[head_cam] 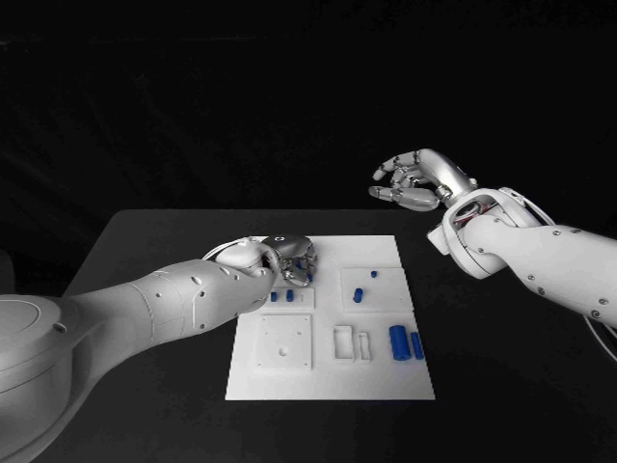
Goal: Assemble the parts on the task board
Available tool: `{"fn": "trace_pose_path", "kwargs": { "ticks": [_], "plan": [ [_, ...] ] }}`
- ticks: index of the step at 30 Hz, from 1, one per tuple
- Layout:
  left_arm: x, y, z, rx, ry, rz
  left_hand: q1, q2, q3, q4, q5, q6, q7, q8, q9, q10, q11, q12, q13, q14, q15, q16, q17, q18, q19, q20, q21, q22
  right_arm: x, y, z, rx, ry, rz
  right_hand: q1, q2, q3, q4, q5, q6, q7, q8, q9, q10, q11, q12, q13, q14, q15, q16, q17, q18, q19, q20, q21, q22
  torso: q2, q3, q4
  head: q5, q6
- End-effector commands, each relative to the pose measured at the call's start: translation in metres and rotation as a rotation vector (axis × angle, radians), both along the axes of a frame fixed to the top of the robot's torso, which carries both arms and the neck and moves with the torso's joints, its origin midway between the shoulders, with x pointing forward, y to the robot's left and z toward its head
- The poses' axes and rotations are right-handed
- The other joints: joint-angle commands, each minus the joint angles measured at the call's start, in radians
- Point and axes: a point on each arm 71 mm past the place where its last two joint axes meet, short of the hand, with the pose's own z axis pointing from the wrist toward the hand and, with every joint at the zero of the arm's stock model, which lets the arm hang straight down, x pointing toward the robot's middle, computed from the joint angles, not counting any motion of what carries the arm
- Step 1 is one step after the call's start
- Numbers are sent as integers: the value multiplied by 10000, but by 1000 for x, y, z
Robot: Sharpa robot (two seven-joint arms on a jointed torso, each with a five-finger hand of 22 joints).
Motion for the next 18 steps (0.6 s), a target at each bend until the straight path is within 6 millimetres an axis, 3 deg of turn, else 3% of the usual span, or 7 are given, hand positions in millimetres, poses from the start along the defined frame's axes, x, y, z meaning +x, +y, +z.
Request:
{"fn": "trace_pose_path", "kwargs": {
  "ticks": [1,11,18],
  "plan": [
    [-2,-1,-7,166,442,-50,-5,127,44,38,-31,125,-29,53,-21,129,-8,-21,18,112,-19,42,-23,769,37,-54,36,188,-1,2,1,-3,-65,98,103,32,-13,-40,54,34,45,-8,10,-53,-18,-34,-15,32,16,-62,9,640,13,62,-64,-10,5,3,3,-10,-8],
    [-3,1,-11,259,575,35,66,316,119,-11,12,255,-67,70,-52,262,-45,-97,12,235,-52,36,-51,770,87,-97,74,178,-1,2,1,-4,-65,100,107,37,-15,-41,54,48,40,-1,15,-50,-22,-26,-24,38,13,-66,15,640,18,64,-69,-8,-5,4,-2,-34,-47],
    [-3,2,-11,190,428,95,188,602,208,-132,109,663,-196,220,-30,727,-202,-60,70,499,-204,113,-49,790,273,-199,219,188,-1,2,1,-1,-74,101,112,39,-17,-43,55,75,31,14,24,-48,-30,-15,-37,44,7,-74,23,640,23,65,-77,-5,-7,0,13,-35,-40]
  ]
}}
